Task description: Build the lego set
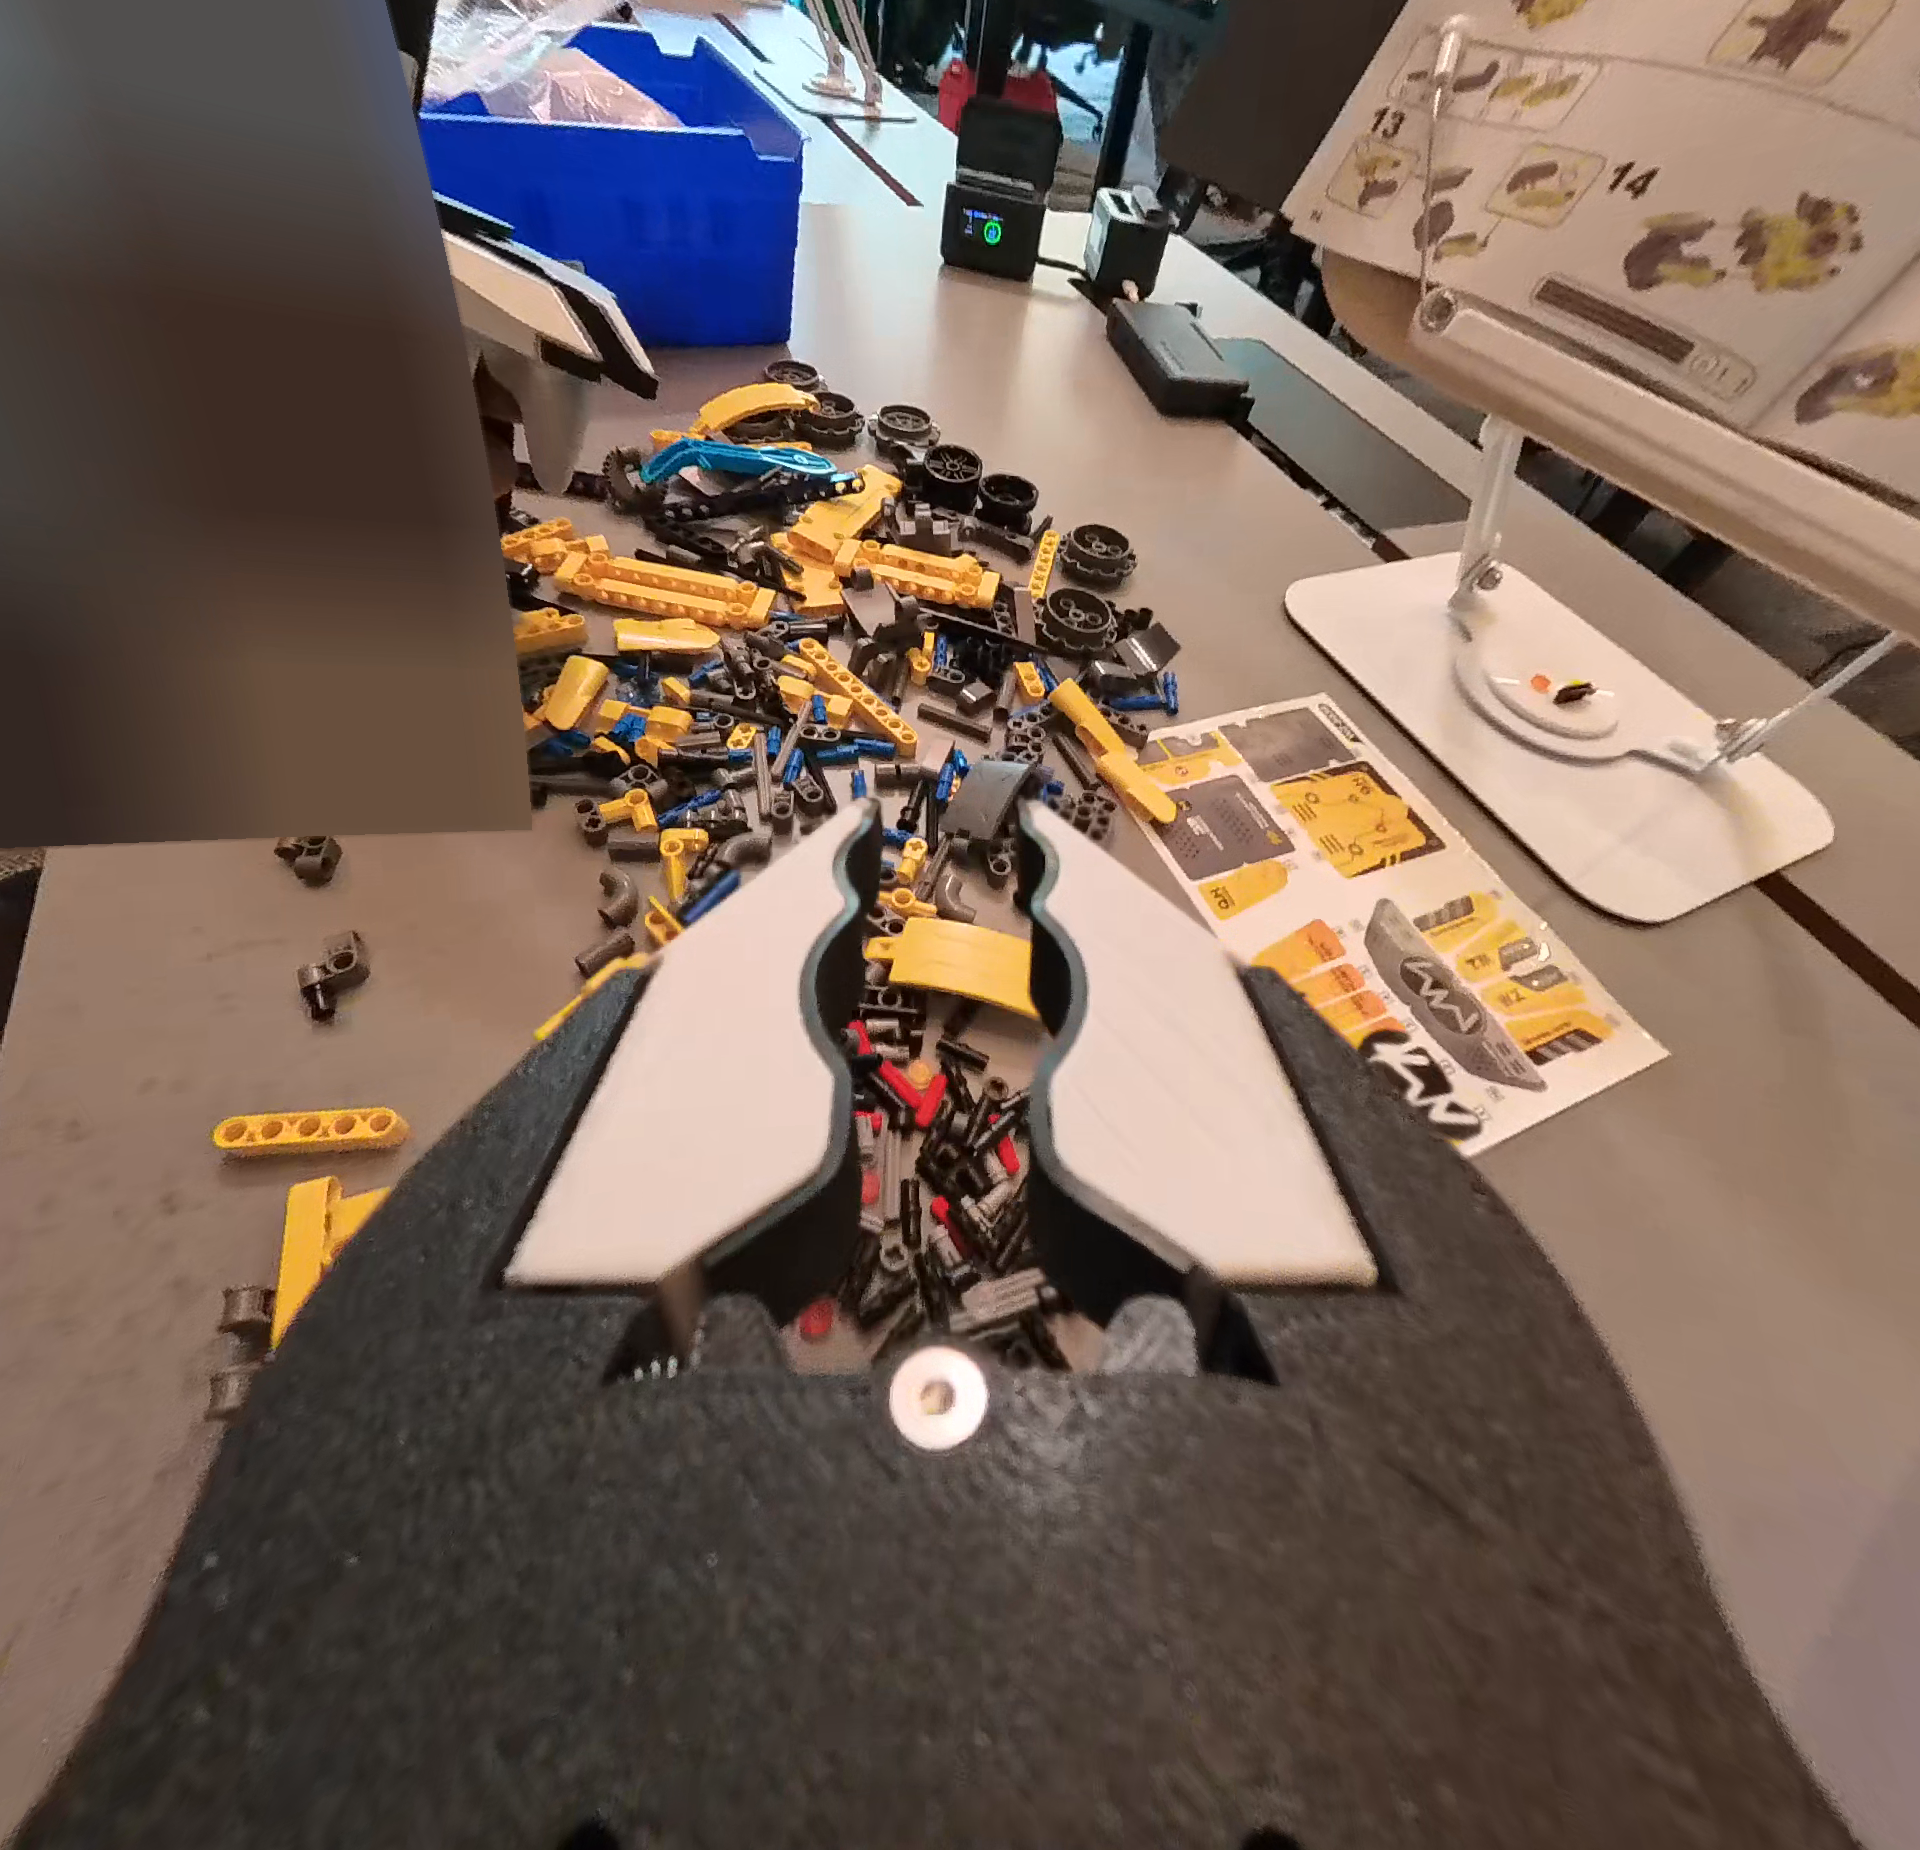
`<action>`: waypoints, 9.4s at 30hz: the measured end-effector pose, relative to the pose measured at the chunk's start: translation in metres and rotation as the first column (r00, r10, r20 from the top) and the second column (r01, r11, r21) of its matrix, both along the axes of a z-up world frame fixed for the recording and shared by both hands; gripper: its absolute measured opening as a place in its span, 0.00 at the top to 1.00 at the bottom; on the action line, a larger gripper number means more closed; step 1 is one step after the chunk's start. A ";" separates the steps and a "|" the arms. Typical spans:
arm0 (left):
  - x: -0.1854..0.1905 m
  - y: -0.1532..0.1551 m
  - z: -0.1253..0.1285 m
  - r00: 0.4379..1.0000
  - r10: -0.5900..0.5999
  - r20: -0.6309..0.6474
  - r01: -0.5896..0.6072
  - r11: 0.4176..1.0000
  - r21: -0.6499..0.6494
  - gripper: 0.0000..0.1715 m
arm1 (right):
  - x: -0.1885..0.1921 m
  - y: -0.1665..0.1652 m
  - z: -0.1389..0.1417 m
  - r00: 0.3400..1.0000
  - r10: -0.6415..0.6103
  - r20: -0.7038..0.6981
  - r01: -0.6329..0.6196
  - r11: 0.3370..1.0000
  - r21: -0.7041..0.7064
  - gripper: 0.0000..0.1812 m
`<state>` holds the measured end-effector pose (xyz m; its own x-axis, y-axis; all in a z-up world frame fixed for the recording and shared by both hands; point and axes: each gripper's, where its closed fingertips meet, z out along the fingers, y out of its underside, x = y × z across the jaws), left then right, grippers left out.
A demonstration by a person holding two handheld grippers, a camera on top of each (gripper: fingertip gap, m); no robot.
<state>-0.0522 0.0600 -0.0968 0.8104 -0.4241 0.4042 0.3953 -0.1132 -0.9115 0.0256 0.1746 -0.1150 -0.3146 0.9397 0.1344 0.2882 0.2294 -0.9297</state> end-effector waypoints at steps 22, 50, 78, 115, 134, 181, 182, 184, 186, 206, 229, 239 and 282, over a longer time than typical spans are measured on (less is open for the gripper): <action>0.003 0.002 -0.003 1.000 -0.019 0.010 0.019 1.000 -0.016 0.94 | 0.013 0.010 -0.047 0.982 -0.021 0.190 0.025 0.999 -0.020 0.89; 0.002 0.002 -0.003 1.000 -0.015 0.015 0.015 1.000 -0.020 0.94 | 0.032 -0.012 -0.109 0.869 0.093 0.486 -0.117 0.993 0.019 0.94; 0.076 0.021 -0.014 0.940 -0.192 0.282 0.226 0.969 -0.096 0.94 | 0.016 -0.073 -0.007 0.952 0.255 -0.168 -0.153 0.873 0.463 0.97; 0.117 0.011 -0.011 0.889 -0.383 0.251 0.406 0.913 -0.045 0.98 | 0.035 -0.099 0.007 0.881 0.400 -0.253 -0.283 0.874 0.396 0.94; 0.126 0.009 -0.013 0.893 -0.407 0.194 0.423 0.905 -0.050 0.96 | 0.040 -0.107 0.007 0.873 0.432 -0.227 -0.335 0.868 0.366 0.98; 0.083 -0.143 -0.054 0.993 0.005 0.119 0.012 0.990 -0.144 0.98 | 0.018 -0.190 -0.086 0.958 -0.018 0.286 0.026 0.999 -0.026 0.85; 0.083 -0.144 -0.055 0.992 0.009 0.128 0.009 0.990 -0.139 0.98 | 0.016 -0.187 -0.089 0.954 -0.049 0.295 0.052 0.999 -0.001 0.85; 0.085 -0.145 -0.057 0.989 0.005 0.150 0.014 0.992 -0.126 0.98 | 0.014 -0.185 -0.095 0.946 -0.085 0.313 0.085 0.996 0.014 0.85; 0.088 -0.146 -0.059 0.986 -0.006 0.166 0.027 0.992 -0.121 0.98 | 0.013 -0.189 -0.098 0.942 -0.081 0.326 0.093 0.995 -0.021 0.85; 0.089 -0.141 -0.075 0.985 -0.028 0.169 0.055 0.986 -0.160 0.98 | 0.002 -0.202 -0.107 0.935 -0.079 0.347 0.055 0.996 0.076 0.91; 0.106 -0.152 -0.090 0.941 -0.155 0.299 0.249 0.917 -0.310 0.98 | 0.026 -0.257 -0.074 0.953 0.301 0.012 -0.281 0.872 0.400 0.91; 0.110 -0.154 -0.093 0.933 -0.173 0.315 0.279 0.902 -0.331 0.98 | 0.026 -0.263 -0.075 0.941 0.338 0.016 -0.315 0.859 0.404 0.92; 0.106 -0.148 -0.078 0.990 -0.102 0.093 0.122 0.962 -0.246 0.86 | 0.008 -0.198 -0.099 0.913 0.096 0.396 -0.150 0.983 0.107 0.91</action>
